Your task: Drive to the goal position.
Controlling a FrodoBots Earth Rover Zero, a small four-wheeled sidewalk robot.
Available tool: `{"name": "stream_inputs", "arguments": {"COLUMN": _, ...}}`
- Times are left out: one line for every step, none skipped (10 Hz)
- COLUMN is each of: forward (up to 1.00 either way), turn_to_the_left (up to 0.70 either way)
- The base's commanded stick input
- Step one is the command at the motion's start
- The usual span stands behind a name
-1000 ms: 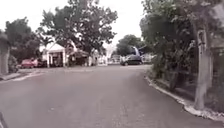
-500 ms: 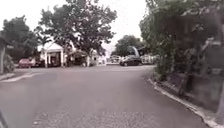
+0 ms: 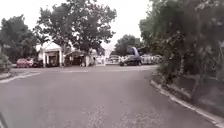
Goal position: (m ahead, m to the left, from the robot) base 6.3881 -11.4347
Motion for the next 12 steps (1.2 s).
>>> {"name": "stream_inputs", "arguments": {"forward": 0.7, "turn_to_the_left": 0.0}}
{"name": "stream_inputs", "arguments": {"forward": 0.7, "turn_to_the_left": 0.0}}
{"name": "stream_inputs", "arguments": {"forward": 0.7, "turn_to_the_left": 0.0}}
{"name": "stream_inputs", "arguments": {"forward": 0.7, "turn_to_the_left": 0.0}}
{"name": "stream_inputs", "arguments": {"forward": 0.7, "turn_to_the_left": 0.0}}
{"name": "stream_inputs", "arguments": {"forward": 0.7, "turn_to_the_left": 0.0}}
{"name": "stream_inputs", "arguments": {"forward": 0.7, "turn_to_the_left": 0.0}}
{"name": "stream_inputs", "arguments": {"forward": 0.7, "turn_to_the_left": 0.0}}
{"name": "stream_inputs", "arguments": {"forward": 0.7, "turn_to_the_left": 0.0}}
{"name": "stream_inputs", "arguments": {"forward": 0.7, "turn_to_the_left": 0.0}}
{"name": "stream_inputs", "arguments": {"forward": 0.7, "turn_to_the_left": 0.0}}
{"name": "stream_inputs", "arguments": {"forward": 0.7, "turn_to_the_left": 0.0}}
